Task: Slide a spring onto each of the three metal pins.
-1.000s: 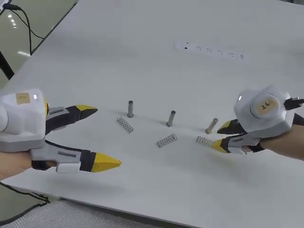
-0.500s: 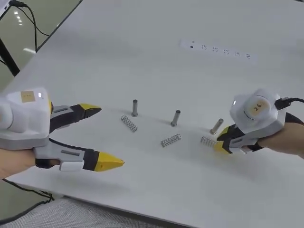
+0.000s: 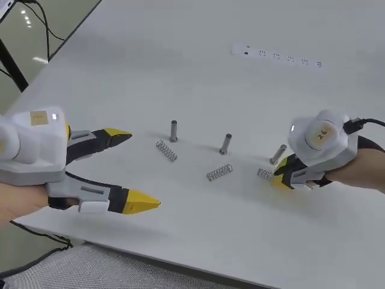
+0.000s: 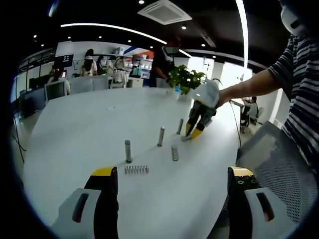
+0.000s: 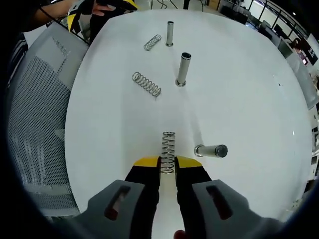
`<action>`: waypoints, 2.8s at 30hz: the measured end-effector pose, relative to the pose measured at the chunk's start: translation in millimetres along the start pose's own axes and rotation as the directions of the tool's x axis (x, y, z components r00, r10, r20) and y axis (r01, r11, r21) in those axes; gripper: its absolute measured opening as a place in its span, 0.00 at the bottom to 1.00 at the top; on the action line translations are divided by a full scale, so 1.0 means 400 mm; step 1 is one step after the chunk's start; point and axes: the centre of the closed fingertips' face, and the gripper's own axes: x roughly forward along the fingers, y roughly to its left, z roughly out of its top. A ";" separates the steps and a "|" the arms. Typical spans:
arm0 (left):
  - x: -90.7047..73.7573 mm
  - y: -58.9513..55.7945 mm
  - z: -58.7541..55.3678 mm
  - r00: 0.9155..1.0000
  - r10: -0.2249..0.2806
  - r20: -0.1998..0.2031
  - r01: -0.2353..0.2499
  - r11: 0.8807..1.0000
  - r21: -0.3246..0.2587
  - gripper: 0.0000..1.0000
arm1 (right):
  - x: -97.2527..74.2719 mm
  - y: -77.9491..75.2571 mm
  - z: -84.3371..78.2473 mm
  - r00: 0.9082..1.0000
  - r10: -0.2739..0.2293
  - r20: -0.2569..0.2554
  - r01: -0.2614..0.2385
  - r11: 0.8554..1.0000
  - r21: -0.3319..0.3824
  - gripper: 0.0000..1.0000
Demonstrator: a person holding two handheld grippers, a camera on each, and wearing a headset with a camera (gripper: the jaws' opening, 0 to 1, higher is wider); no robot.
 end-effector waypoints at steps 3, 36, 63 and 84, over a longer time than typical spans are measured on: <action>0.001 -0.004 0.003 1.000 -0.002 -0.002 0.002 1.000 0.005 0.90 | -0.010 0.000 0.005 1.000 -0.012 0.008 0.012 1.000 -0.008 0.13; 0.206 -0.157 0.052 0.956 -0.290 -0.045 0.293 0.949 0.114 0.68 | -0.136 0.149 0.128 0.993 -0.020 0.114 0.041 0.982 -0.185 0.13; 0.321 -0.272 0.074 0.894 -0.447 -0.033 0.445 0.874 0.194 0.24 | -0.181 0.206 0.174 0.995 0.001 0.101 0.025 0.968 -0.251 0.13; 0.308 -0.293 0.095 0.879 -0.477 -0.006 0.469 0.864 0.184 0.09 | -0.199 0.219 0.176 0.993 0.002 0.121 0.027 0.971 -0.238 0.13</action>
